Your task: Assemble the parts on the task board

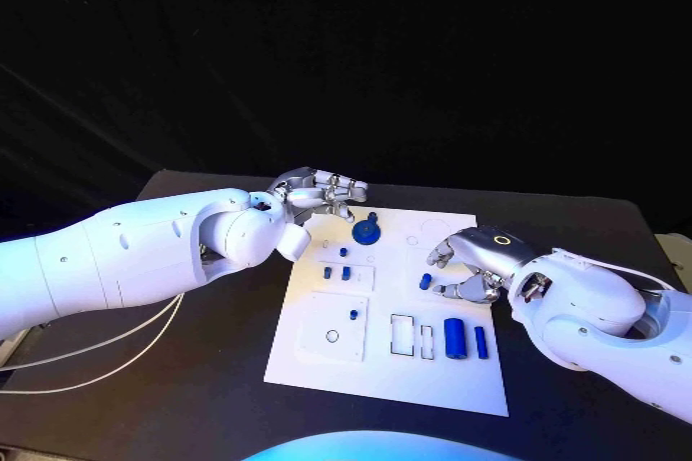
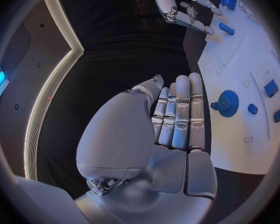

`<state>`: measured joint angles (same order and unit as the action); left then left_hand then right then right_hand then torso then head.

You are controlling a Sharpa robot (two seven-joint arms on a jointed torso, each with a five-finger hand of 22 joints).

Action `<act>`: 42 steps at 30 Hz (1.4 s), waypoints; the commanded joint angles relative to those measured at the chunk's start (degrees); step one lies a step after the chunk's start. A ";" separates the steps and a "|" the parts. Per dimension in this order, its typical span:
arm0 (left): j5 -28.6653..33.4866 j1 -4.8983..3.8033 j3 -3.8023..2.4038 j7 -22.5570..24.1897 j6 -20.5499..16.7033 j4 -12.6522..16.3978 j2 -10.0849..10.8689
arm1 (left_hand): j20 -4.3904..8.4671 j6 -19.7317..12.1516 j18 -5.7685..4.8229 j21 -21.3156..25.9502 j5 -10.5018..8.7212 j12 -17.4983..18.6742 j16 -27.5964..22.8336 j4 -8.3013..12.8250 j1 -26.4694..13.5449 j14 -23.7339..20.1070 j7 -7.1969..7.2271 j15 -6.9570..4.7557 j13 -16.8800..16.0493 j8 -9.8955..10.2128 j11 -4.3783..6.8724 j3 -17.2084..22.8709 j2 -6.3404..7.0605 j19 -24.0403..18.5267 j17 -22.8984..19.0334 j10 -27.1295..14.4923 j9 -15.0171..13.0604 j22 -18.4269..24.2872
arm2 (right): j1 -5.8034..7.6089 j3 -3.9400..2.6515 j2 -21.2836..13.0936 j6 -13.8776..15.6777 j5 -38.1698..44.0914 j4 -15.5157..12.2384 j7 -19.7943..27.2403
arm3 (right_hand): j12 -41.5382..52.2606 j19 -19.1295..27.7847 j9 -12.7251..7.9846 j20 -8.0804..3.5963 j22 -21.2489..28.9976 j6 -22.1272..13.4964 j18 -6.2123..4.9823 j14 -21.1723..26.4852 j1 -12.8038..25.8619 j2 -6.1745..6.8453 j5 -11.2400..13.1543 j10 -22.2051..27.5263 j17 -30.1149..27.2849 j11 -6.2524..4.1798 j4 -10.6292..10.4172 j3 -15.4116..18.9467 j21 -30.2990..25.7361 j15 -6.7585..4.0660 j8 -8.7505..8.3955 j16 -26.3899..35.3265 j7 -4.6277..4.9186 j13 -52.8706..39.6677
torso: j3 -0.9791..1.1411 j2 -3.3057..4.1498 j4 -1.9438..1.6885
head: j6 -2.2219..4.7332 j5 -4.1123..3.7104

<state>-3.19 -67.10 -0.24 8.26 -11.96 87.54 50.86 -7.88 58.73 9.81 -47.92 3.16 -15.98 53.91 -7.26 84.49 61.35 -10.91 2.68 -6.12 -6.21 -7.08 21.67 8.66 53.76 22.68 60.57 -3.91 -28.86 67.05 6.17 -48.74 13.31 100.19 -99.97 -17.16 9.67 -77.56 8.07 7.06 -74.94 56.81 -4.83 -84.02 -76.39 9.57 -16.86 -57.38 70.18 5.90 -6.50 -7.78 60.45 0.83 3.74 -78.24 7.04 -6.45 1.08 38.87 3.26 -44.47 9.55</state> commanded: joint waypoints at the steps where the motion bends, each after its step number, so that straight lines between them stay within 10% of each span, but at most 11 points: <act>1: 0.15 -0.05 -0.01 0.26 1.09 0.03 0.00 | -0.12 -0.52 0.72 0.37 0.16 -0.20 -0.25 0.10 0.02 -0.47 0.05 0.08 -0.08 -0.18 0.07 -0.38 -0.40 0.11 -0.07 -0.50 0.04 0.06 | -0.02 0.01 0.25 -3.53 -0.18 0.54 -0.29 | 0.54 0.18 -0.05 -0.10 -2.74 -0.32 -0.98 -1.45 -0.65 -0.42 -0.24 0.36 -0.04 -0.03 -0.17 0.78 -0.26 0.29 0.21 0.06 -0.22 0.00 | 0.05 0.05 -0.11 | 0.25 -0.18; 16: 0.15 -0.04 0.00 0.22 1.13 0.00 0.12 | -0.14 -0.56 0.72 0.46 0.16 -0.27 -0.30 0.09 -0.07 -0.47 0.05 0.10 -0.10 -0.19 0.06 -0.47 -0.43 0.12 -0.10 -0.58 0.04 0.12 | -0.91 0.17 2.80 -3.36 -0.84 2.73 1.02 | 4.10 -1.30 -0.01 -0.62 -3.80 0.86 -0.60 -2.03 -2.88 -2.87 0.16 -1.60 0.81 -0.89 -0.30 1.26 1.80 -0.44 0.58 -0.70 -0.38 -0.25 | -0.02 0.06 -0.11 | -0.02 -0.15; 42: 0.15 -0.05 0.00 -0.09 1.24 0.11 0.30 | -0.17 -0.61 0.72 0.61 0.16 -0.40 -0.38 0.04 -0.24 -0.45 0.04 0.12 -0.12 -0.23 0.04 -0.60 -0.53 0.14 -0.16 -0.69 0.03 0.22 | -1.37 0.20 4.46 -1.07 -0.82 3.93 1.43 | 4.81 -3.89 1.05 -2.27 -6.62 8.32 0.37 -2.78 -6.98 -6.50 6.66 -10.11 2.99 -3.08 0.22 -8.49 6.87 -2.28 2.93 -2.31 -0.85 1.16 | 0.01 0.06 -0.05 | -0.23 -0.25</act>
<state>-3.19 -67.08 -0.21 8.10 -11.75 87.51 51.20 -7.88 58.53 9.81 -47.62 3.16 -15.99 53.91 -7.25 84.49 61.35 -10.71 2.68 -6.14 -6.21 -7.08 21.35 8.66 53.76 22.58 60.16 -3.91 -28.70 65.76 6.34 -44.40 11.33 99.06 -95.94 -16.11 14.63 -80.98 8.61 4.70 -74.91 64.44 -4.83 -84.03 -82.45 3.54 -10.40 -67.19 73.12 2.83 -6.40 -15.86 67.12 -1.05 6.15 -80.31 6.31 -5.39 1.08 38.94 3.20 -44.69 9.35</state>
